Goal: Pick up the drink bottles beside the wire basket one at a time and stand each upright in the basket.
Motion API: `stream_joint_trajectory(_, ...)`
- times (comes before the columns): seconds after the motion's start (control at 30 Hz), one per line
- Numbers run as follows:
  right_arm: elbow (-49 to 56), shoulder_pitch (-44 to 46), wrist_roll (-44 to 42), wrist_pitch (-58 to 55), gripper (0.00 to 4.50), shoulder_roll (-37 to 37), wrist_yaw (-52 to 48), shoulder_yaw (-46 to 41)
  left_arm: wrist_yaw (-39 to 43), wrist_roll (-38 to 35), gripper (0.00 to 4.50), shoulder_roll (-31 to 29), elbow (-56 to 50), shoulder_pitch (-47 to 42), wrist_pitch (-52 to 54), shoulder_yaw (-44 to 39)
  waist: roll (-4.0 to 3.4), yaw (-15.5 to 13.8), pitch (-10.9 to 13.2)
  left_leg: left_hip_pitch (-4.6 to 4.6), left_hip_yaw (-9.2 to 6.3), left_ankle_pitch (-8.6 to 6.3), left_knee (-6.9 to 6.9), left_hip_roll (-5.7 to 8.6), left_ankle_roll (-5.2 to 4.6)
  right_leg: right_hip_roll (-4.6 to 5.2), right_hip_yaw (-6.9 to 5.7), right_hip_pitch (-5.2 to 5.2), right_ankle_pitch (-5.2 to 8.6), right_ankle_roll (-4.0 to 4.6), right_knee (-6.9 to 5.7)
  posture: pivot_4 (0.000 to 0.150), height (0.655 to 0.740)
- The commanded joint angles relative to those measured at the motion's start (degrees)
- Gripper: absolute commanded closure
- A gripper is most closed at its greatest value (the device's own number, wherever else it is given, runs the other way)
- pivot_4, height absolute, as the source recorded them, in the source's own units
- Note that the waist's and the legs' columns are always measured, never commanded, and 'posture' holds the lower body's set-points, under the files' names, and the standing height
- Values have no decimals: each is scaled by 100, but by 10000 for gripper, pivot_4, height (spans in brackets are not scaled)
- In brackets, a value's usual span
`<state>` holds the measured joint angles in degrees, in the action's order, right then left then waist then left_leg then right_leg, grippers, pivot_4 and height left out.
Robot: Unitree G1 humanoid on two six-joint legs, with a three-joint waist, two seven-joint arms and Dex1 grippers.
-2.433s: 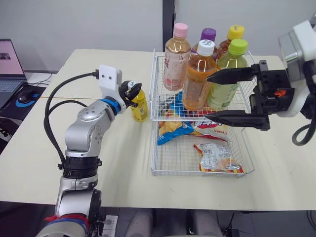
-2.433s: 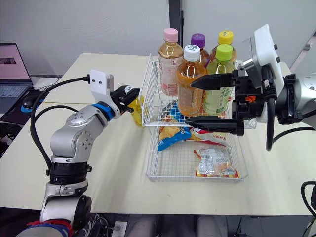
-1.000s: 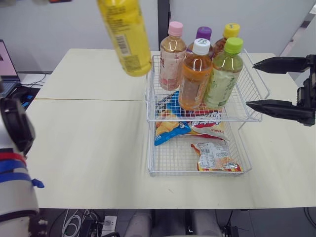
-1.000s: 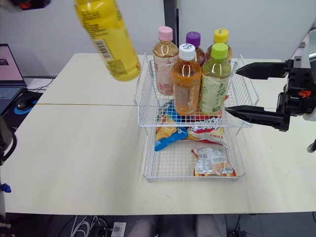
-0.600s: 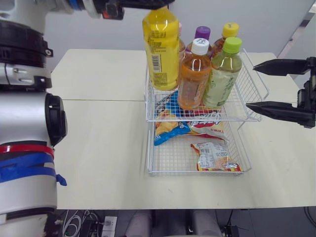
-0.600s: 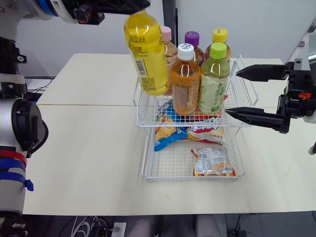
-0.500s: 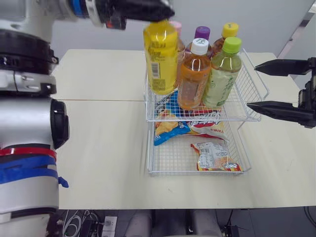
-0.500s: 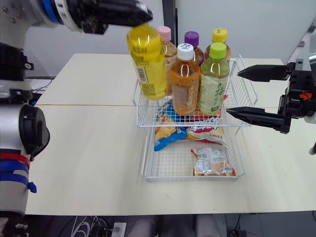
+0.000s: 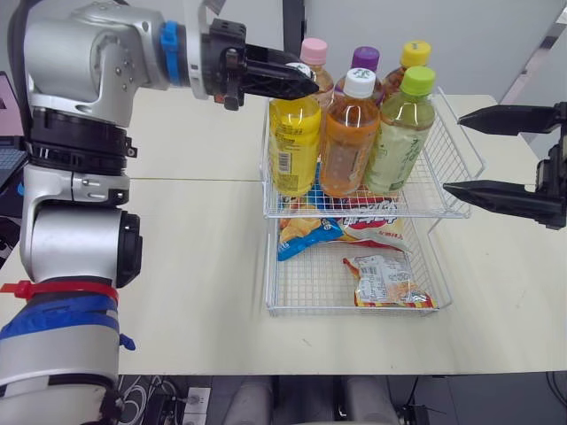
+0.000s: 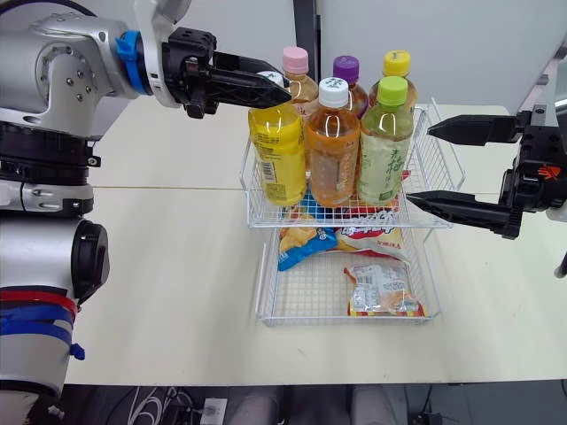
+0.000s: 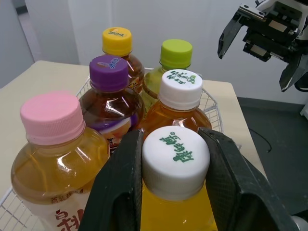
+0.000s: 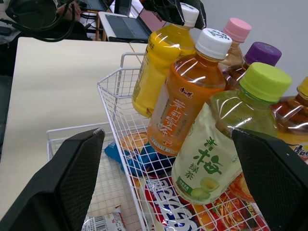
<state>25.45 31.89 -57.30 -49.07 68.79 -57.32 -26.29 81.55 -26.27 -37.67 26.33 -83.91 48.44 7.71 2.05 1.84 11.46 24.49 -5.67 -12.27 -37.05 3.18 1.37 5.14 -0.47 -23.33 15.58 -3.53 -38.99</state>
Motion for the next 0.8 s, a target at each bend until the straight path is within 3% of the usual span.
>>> stream_joint_trajectory(0.03,-49,12,48,95,0,86,106,-301,49,-23,24104,0,-105,-148,-170,-186,0,0,0,0,0,0,0,0,0,0,0,0,0,0,0,1500,7400)
stream_joint_trajectory(0.3,-147,-5,146,107,0,155,85,-340,45,-139,313,-84,-95,-286,-11,-394,0,2,0,0,2,0,-1,0,0,0,1,0,0,0,-1,1500,7400)
stream_joint_trajectory(0.63,-277,92,284,191,0,249,42,-290,-131,-302,313,-762,-216,-502,443,-900,-1,12,0,-2,1,0,0,-1,0,-1,1,0,0,0,-1,1500,7400)
stream_joint_trajectory(0.8,-451,388,291,303,0,212,116,-196,-533,-79,313,-1267,-436,-171,276,-1102,-1,10,-1,-4,-1,0,0,-1,0,-1,2,2,0,0,-2,1500,7400)
